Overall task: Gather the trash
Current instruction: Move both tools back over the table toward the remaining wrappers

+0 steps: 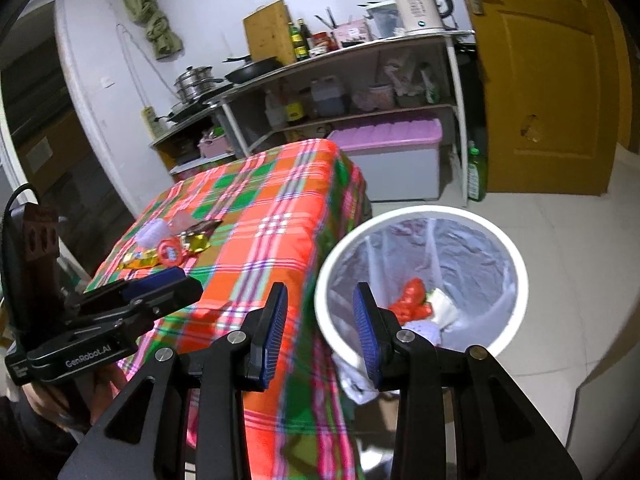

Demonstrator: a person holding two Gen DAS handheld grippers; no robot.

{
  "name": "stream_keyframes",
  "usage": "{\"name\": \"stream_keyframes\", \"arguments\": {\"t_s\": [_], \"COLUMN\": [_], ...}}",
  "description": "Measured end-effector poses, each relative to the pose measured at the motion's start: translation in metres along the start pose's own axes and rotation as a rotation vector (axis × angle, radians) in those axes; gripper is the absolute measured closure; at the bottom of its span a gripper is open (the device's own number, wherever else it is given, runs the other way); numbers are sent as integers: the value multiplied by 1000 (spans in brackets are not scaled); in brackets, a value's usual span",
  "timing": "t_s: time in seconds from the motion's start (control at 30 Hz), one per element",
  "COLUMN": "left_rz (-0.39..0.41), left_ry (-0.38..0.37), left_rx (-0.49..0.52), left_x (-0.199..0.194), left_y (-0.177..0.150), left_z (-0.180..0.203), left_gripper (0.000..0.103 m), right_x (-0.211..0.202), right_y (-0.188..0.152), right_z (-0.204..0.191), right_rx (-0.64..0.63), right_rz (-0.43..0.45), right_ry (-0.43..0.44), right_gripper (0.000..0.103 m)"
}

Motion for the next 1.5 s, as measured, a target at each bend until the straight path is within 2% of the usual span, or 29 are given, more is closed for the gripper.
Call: {"name": "stream_keyframes", "arguments": {"t_s": [0.27, 0.67, 0.73, 0.8, 1.3, 1.5], "left_rz": [40, 59, 61, 63, 54, 40], "left_ry": [56, 129, 144, 156, 217, 221], "left_rx": [-27, -90, -104, -120, -204, -244], "left_x": [-30, -53, -55, -57, -46, -29], "left_y": [-7, -16, -16, -17, -14, -7], "left_z": [-30, -77, -87, -97, -156, -177], "left_gripper": [58, 58, 58, 58, 58, 51], "right_x": [8, 28, 32, 35, 65, 78], "right_y": [-2, -5, -4, -2, 5, 7], "right_z": [-32, -73, -79, -82, -102, -104], "right_rx": [-53, -106, -111, -114, -140, -144], "right_rz": [-16, -59, -63, -66, -96, -106], "right_ry": [36, 87, 92, 98, 111, 117], "right_gripper": [68, 68, 66, 59, 58, 58]}}
Point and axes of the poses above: each gripper's, at about its wrist camera, not at the fingertips, and x roughly the way its jaws point, z to its right, y to its top, the point moved 10 cm from there along x, roughly the way its jaws point, and after that the axes turned 3 degrees about -y, right-handed, at the moved point
